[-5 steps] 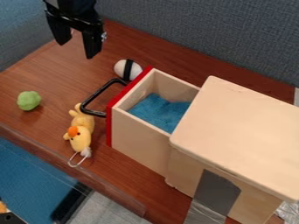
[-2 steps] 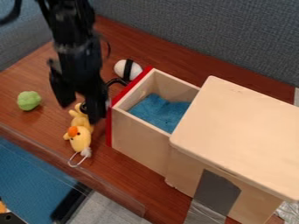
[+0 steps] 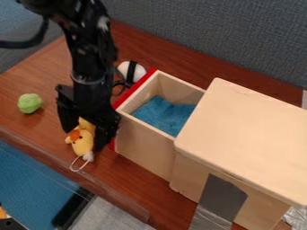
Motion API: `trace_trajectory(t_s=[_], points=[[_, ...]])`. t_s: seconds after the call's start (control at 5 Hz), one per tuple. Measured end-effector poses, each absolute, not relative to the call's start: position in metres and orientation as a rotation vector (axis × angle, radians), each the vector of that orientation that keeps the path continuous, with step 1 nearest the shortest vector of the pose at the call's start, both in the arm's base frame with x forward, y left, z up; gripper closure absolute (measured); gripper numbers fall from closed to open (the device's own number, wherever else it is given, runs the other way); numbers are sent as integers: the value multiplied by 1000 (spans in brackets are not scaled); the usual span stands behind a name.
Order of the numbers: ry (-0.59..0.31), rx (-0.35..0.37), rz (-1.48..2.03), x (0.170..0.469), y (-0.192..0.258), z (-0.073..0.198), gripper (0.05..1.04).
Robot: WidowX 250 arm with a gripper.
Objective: Move the yellow duck to the left side of the table
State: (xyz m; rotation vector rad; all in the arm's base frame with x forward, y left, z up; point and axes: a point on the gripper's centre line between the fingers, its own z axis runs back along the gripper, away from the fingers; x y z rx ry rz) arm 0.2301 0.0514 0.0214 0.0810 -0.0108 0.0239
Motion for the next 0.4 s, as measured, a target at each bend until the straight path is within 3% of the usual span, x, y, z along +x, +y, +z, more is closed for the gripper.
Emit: trace_trajectory(t_s=[0.4], points=[[22,203,28,224,68,4,134]])
